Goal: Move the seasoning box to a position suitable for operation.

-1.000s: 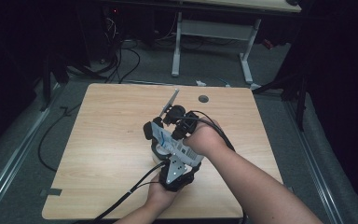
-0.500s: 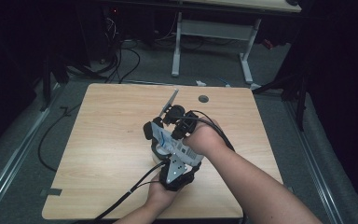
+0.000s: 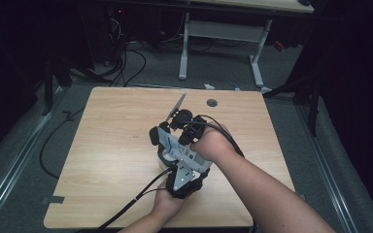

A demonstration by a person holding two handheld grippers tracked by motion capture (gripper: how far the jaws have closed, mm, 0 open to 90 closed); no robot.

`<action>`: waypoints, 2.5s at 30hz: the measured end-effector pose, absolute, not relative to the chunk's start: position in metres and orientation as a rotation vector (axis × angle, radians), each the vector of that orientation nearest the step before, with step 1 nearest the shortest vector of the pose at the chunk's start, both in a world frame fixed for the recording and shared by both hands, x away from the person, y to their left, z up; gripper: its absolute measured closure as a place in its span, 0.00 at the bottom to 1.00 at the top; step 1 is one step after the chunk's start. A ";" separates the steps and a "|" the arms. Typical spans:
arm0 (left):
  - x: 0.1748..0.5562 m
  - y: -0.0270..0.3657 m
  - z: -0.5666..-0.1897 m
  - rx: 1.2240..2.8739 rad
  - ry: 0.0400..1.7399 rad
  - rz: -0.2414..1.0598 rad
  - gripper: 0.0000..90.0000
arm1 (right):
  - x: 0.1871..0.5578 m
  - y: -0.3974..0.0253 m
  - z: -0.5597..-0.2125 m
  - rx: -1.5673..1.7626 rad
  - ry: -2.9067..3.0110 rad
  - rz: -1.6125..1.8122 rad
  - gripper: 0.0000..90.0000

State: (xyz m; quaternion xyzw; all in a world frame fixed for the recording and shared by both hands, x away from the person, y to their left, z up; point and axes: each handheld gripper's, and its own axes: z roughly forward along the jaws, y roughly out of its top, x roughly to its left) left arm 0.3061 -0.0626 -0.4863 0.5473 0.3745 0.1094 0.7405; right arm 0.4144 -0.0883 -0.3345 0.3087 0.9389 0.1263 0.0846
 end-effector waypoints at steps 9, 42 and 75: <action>0.306 -0.063 -0.486 1.199 0.821 0.240 0.68 | 0.415 -0.088 -0.334 0.922 2.801 0.368 1.00; 0.305 -0.061 -0.494 1.217 0.816 0.249 0.68 | 0.412 -0.091 -0.335 0.920 2.802 0.376 1.00; 0.307 -0.062 -0.490 1.209 0.818 0.250 0.69 | 0.415 -0.091 -0.335 0.921 2.799 0.374 1.00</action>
